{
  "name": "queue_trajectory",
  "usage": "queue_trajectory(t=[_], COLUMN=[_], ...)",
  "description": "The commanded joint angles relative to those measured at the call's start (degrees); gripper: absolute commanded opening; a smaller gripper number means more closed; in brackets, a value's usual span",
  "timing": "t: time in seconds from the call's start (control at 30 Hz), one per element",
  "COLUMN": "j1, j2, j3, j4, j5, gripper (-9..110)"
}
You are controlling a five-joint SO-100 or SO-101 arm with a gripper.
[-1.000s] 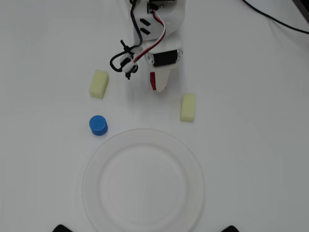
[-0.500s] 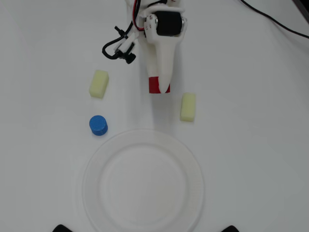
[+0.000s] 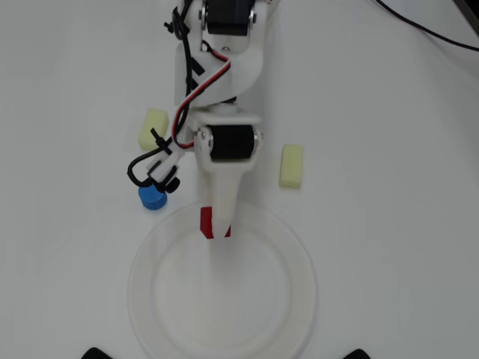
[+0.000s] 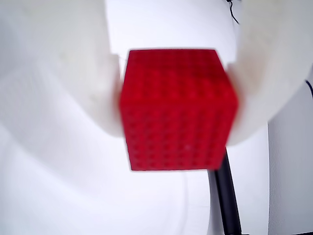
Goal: Grasp a red block and put it in the dish.
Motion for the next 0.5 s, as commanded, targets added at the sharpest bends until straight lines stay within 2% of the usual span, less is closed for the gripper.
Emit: queue_trajectory(t=[0.0, 0.3, 0.47], j1=[0.09, -0.97, -0.88], j2=[-5.80, -15.21, -16.61], j3=[-9.05, -11.95, -12.48], j4=[1.05, 4.48, 6.77], j5=[1.14, 3.96, 1.67], gripper=[0, 0, 0])
